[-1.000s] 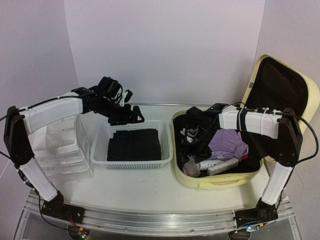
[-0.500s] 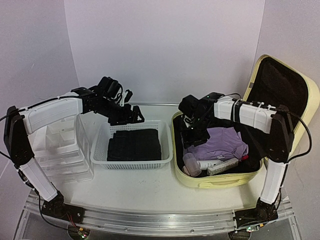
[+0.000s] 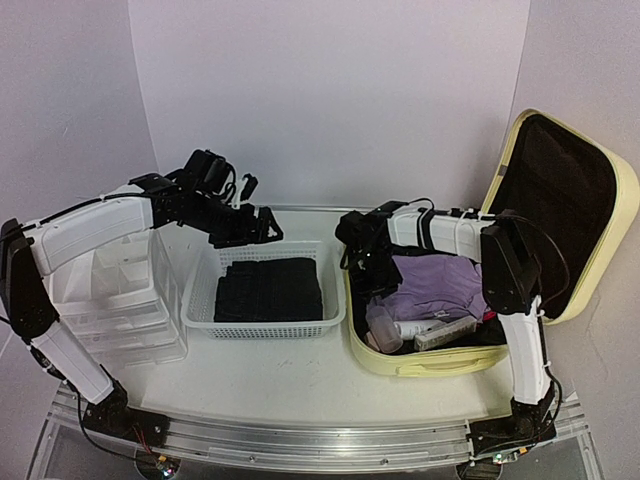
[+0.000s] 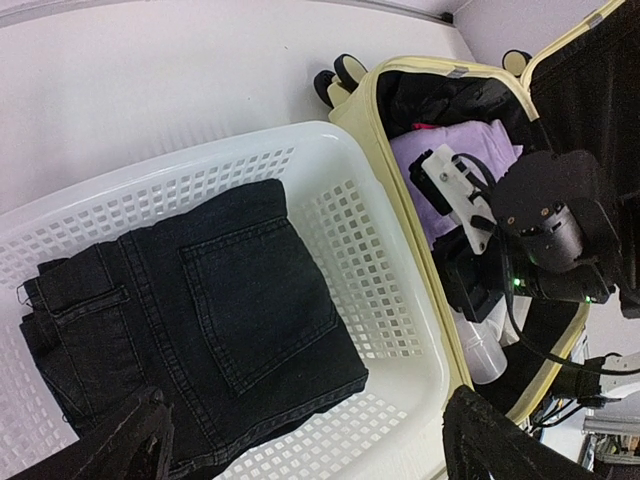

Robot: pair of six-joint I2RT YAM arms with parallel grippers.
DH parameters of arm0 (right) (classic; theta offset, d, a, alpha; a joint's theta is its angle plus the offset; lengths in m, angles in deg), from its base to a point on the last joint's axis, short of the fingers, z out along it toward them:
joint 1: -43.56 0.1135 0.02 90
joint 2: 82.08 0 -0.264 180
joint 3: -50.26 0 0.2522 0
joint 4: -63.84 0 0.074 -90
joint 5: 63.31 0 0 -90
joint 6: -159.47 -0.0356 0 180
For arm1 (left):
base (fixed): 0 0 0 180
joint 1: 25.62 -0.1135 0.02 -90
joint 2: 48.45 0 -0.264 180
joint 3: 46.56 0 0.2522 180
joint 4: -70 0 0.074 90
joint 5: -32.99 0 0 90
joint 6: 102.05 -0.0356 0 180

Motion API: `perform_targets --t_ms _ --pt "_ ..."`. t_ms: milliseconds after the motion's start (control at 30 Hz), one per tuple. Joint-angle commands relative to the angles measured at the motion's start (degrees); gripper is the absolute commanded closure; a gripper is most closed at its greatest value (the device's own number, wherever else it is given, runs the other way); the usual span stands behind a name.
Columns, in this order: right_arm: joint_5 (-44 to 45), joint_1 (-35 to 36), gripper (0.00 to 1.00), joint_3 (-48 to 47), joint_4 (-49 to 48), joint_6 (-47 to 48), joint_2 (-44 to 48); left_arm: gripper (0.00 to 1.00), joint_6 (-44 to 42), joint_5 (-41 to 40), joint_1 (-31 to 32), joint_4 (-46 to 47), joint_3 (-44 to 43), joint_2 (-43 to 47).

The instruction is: Open, take out, and arrange the luggage

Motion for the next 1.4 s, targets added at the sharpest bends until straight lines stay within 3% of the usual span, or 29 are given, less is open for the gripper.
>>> perform_targets --t_ms 0,200,367,900,967,1300,1367 --pt "4.14 -0.73 0.63 -4.56 -1.67 -1.96 -0.96 0.06 -1.18 -0.99 -0.39 0.13 0.58 3.36" --pt "3.18 -2.20 0.59 -5.91 -4.01 -2.68 -3.29 0.06 -1.52 -1.34 -0.63 0.24 1.38 4.27" --pt "0.58 -2.20 0.63 -8.29 -4.53 -2.01 -5.55 0.05 -1.90 -1.52 -0.74 0.20 1.78 4.70" --pt "5.36 -2.22 0.60 -7.39 -5.03 -3.52 -10.71 0.05 -2.16 -1.70 -0.87 0.19 2.13 5.01" --pt "5.38 -2.22 0.63 -6.94 -5.79 -3.86 -11.07 0.05 -2.16 -1.61 -0.91 0.20 2.06 5.01" --pt "7.43 -2.42 1.00 -5.98 -7.76 -2.11 -5.91 0.05 -1.61 -1.57 -0.92 0.21 2.47 5.21" --pt "5.86 -2.93 1.00 -5.95 -8.05 -1.16 -4.04 0.05 -1.32 -1.36 -0.87 0.19 2.49 5.03"
